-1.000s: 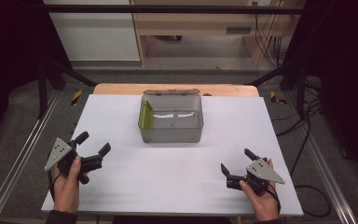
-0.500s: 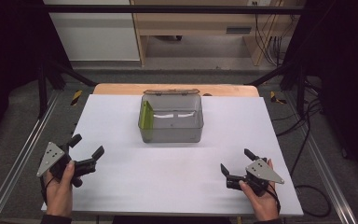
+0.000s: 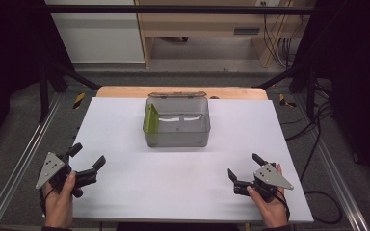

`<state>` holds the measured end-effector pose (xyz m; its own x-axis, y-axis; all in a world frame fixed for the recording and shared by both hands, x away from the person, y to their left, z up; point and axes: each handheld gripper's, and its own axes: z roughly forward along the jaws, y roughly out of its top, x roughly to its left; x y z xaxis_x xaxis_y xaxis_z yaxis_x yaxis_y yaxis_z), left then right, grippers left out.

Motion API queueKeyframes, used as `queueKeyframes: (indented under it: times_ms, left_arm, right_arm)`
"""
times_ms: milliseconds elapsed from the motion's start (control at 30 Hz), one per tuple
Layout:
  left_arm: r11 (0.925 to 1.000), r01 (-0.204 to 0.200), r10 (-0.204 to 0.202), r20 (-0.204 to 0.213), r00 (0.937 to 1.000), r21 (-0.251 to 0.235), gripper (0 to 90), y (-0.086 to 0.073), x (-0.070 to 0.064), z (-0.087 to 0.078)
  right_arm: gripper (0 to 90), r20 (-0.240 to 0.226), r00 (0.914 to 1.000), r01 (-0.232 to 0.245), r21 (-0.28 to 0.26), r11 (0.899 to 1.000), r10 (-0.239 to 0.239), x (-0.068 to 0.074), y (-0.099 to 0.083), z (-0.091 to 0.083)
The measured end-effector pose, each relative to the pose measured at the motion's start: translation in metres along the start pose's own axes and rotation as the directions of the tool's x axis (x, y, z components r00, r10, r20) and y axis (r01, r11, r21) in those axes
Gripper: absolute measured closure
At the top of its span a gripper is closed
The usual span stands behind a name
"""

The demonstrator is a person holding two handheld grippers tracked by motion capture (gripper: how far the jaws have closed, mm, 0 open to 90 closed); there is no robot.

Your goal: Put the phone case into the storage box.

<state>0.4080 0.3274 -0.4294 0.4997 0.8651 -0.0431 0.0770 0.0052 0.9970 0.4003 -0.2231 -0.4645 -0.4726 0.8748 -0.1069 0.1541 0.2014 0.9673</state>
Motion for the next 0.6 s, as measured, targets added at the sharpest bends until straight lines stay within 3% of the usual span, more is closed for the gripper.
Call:
queueKeyframes:
  times_ms: [600]
  left_arm:
    - [0.9997,-0.024,0.024,0.044,0.9987,-0.005,1.1,-0.012,-0.011,0.002]
  right_arm:
    - [2.0,0.001,1.0,0.007,0.007,1.0,-0.007,-0.001,-0.001,0.0]
